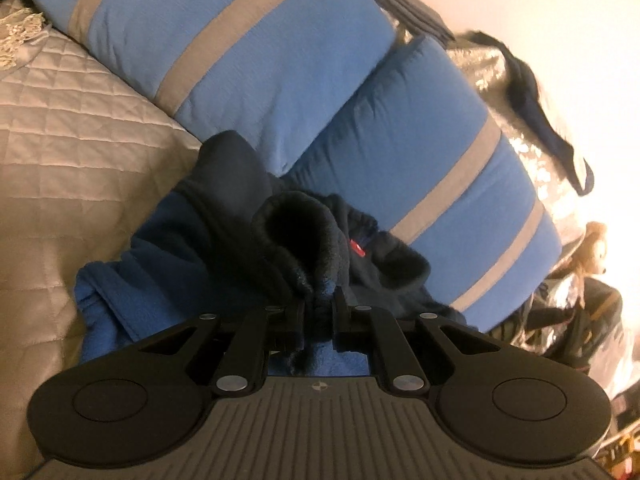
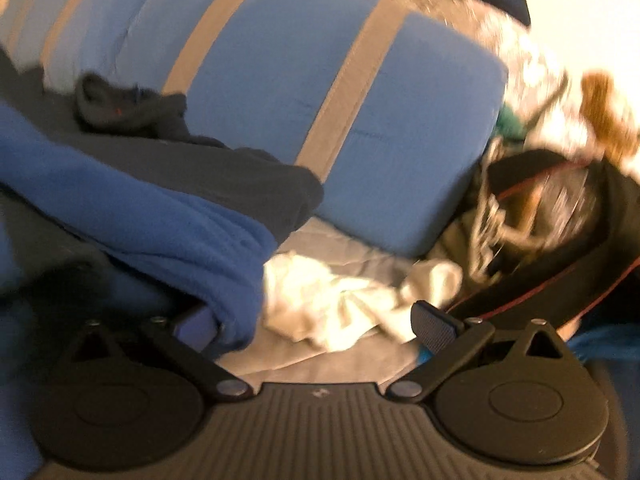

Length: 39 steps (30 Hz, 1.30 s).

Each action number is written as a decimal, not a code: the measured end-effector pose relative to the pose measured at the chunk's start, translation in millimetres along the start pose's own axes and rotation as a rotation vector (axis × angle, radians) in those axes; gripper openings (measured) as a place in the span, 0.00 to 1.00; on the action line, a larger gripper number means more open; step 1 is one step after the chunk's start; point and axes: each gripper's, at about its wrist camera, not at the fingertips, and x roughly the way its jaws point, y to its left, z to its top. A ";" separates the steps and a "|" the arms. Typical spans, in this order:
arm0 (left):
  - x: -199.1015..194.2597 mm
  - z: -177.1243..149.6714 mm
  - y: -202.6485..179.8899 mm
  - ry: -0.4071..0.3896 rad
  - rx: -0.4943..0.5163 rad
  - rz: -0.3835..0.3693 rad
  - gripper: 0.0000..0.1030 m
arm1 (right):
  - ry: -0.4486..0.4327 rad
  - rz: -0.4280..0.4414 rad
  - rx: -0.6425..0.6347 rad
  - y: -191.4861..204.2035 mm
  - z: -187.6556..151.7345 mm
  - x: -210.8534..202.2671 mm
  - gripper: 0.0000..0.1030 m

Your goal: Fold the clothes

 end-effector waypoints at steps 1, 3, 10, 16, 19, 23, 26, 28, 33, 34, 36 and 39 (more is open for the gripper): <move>-1.0 0.3 -0.6 -0.007 -0.002 0.003 0.12 | -0.001 0.012 -0.002 2.9 -0.2 -0.3 1.00; -2.4 1.3 -2.1 -0.018 -0.002 0.005 0.12 | -0.004 0.037 -0.021 9.9 0.3 0.0 1.00; -1.8 1.8 -2.3 -0.018 0.000 0.002 0.12 | 0.028 -0.074 -0.132 31.4 -1.4 23.9 1.00; -1.2 3.5 1.0 0.002 0.011 0.011 0.12 | 0.047 -0.156 -0.023 5.9 -1.1 28.9 1.00; 0.0 5.7 4.0 0.023 0.009 0.009 0.12 | 0.039 -0.214 -0.160 21.6 -4.2 30.4 1.00; -1.0 7.6 7.6 0.058 0.022 0.017 0.12 | 0.044 -0.236 -0.201 26.4 -4.4 29.4 1.00; -4.0 2.0 16.5 0.079 -0.008 0.017 0.12 | 0.050 -0.245 -0.218 29.7 -4.5 29.5 1.00; -6.9 -5.6 23.5 0.086 -0.031 0.015 0.12 | 0.050 -0.253 -0.233 32.7 -4.8 30.0 1.00; -27.2 -36.0 27.7 0.011 0.021 0.015 0.12 | 0.055 -0.280 -0.261 39.3 -3.5 30.5 1.00; -31.1 -44.5 27.1 -0.008 0.033 0.025 0.12 | 0.055 -0.287 -0.270 40.9 -2.8 30.4 1.00; -38.1 -61.4 26.5 -0.042 0.053 0.048 0.12 | 0.056 -0.301 -0.287 44.3 -1.3 30.0 1.00; -39.8 -84.2 32.4 -0.049 0.023 0.113 0.12 | 0.038 -0.326 -0.328 49.3 0.8 26.1 1.00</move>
